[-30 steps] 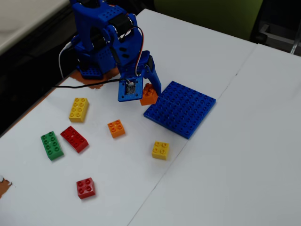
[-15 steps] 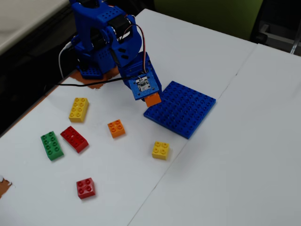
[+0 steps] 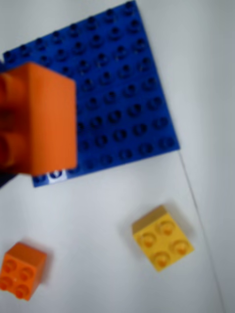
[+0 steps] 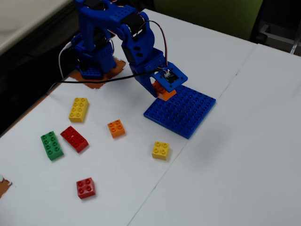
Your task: Pick up the 2x4 orange block and go up the 8x8 blue block.
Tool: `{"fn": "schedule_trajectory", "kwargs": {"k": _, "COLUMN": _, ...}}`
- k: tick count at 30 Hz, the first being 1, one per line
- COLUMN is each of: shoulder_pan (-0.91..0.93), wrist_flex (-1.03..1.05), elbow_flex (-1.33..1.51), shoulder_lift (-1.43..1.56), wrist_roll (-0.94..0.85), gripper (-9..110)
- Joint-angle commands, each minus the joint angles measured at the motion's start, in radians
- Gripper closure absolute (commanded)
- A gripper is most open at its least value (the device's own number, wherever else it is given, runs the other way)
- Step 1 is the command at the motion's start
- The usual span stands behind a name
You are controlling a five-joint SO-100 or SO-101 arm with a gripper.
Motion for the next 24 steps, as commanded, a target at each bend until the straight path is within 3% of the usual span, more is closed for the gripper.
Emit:
{"fn": "schedule_trajectory", "kwargs": {"k": 1, "shoulder_pan": -0.025, "wrist_flex": 0.035, "elbow_flex": -0.081, "shoulder_lift": -0.017, "wrist_roll": -0.043, "gripper": 101}}
{"fn": "schedule_trajectory", "kwargs": {"k": 24, "shoulder_pan": -0.055, "wrist_flex": 0.092, "elbow_flex": -0.288, "shoulder_lift": -0.218, "wrist_roll": -0.112, "gripper": 101}}
